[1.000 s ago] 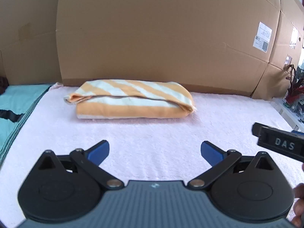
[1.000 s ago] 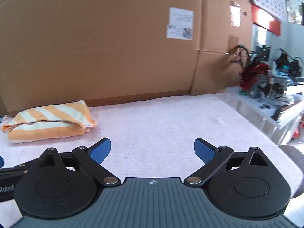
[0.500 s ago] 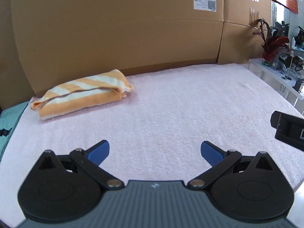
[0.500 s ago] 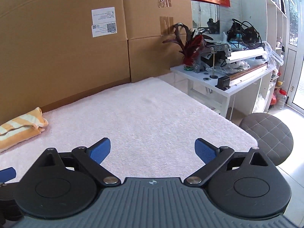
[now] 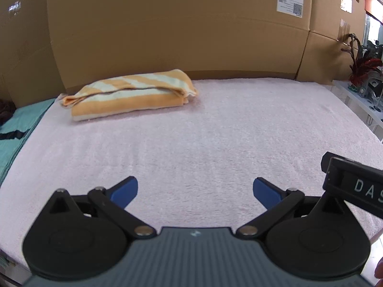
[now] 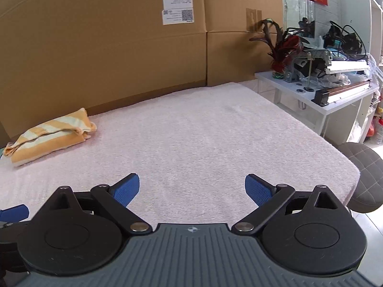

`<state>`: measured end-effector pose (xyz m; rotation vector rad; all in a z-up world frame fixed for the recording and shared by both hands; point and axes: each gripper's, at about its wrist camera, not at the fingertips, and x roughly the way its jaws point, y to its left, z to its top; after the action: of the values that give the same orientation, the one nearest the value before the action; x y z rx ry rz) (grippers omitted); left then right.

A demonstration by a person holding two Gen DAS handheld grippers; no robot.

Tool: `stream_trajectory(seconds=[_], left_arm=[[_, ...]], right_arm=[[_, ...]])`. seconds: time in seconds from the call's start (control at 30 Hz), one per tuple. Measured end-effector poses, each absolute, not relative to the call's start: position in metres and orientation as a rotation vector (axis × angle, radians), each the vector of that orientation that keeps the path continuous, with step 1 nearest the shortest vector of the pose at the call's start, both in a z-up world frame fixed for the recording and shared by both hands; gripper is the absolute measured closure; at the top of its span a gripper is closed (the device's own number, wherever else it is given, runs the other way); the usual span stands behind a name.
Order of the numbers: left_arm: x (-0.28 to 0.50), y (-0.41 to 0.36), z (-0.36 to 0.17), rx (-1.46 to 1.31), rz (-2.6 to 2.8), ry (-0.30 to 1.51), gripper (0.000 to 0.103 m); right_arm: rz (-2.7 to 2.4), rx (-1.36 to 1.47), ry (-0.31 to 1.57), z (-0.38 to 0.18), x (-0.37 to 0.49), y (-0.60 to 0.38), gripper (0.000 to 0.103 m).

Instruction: Fold clothes

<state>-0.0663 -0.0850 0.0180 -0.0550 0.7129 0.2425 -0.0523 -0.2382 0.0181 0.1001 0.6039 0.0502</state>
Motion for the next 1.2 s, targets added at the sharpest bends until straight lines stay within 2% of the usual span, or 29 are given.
stream_trajectory(seconds=[0.47, 1.2], left_arm=[[-0.074, -0.023, 0.017, -0.056, 0.409, 0.707, 0.000], [-0.074, 0.032, 0.013, -0.092, 0.494, 0.711, 0.000]], right_arm=[[0.211, -0.014, 0.599, 0.021, -0.050, -0.157, 0.006], [0.286, -0.081, 0.605, 0.020, -0.039, -0.100, 0.005]])
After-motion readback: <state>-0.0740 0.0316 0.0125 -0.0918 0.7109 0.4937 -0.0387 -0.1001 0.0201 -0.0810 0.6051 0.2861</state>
